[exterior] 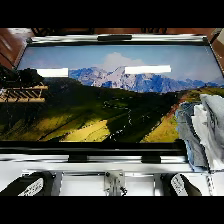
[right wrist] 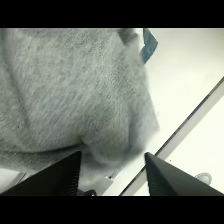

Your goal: Fold the shirts.

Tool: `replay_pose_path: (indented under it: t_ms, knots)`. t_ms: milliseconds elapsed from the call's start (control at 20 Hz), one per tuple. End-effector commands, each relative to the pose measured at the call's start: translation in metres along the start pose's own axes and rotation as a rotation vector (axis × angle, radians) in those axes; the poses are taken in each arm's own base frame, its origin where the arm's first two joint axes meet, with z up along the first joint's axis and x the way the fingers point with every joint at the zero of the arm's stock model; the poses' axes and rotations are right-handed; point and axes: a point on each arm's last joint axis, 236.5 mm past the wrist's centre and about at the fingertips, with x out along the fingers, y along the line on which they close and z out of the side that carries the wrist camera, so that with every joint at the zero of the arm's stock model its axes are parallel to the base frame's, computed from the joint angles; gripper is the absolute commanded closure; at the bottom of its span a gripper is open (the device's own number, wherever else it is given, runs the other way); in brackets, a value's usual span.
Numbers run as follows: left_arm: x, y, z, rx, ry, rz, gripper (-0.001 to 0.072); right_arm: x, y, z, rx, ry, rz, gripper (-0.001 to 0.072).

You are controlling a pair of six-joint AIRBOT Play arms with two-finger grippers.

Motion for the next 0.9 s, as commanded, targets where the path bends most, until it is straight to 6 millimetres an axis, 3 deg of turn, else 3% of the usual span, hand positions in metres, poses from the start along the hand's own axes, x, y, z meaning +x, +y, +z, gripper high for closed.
replay_pose_path:
  t_ms: [0,100,150,250,350,400,450,500,600,650,750,850]
  knots:
    - [0.000,0.000,0.000,0.002,-0.002,0.000,0.0677,0.012,-0.015,0.002,-0.029,-0.011,-0.084,0.0172]
    - [0.000,0.000,0.000,0.012,-0.001,0.000,0.0677,-0.008,-0.043,0.013,0.012,-0.070,-0.177,0.0173]
    - [0.000,0.000,0.000,0.025,-0.001,0.000,0.0677,-0.025,-0.049,0.030,0.045,-0.159,-0.170,0.0173]
    - [0.001,-0.002,-0.001,0.101,0.004,0.004,0.0679,-0.082,-0.038,0.082,0.066,-0.441,-0.059,0.0172]
    - [0.005,0.008,-0.008,0.193,0.047,0.089,0.0680,-0.166,0.002,0.126,0.038,-0.766,0.146,0.0173]
    - [0.007,0.020,-0.016,0.244,0.102,0.177,0.0680,-0.207,0.030,0.135,0.003,-0.891,0.262,0.0173]
    - [0.008,0.032,-0.024,0.283,0.169,0.266,0.0680,-0.241,0.067,0.132,-0.066,-0.973,0.384,0.0173]
    - [0.009,0.041,-0.033,0.335,0.249,0.346,0.0680,-0.259,0.108,0.121,-0.157,-0.997,0.479,0.0173]
    - [0.021,0.036,-0.052,0.400,0.367,0.381,0.0670,-0.256,0.186,0.085,-0.366,-0.897,0.559,0.0173]
    - [0.032,0.028,-0.059,0.407,0.395,0.367,0.0548,-0.240,0.226,0.063,-0.463,-0.802,0.568,0.0171]
    - [0.054,0.016,-0.074,0.342,0.435,0.356,-0.0008,-0.197,0.303,0.012,-0.619,-0.571,0.603,0.0170]
    - [0.068,0.014,-0.093,0.278,0.500,0.368,-0.0007,-0.156,0.365,-0.046,-0.764,-0.312,0.675,0.0170]
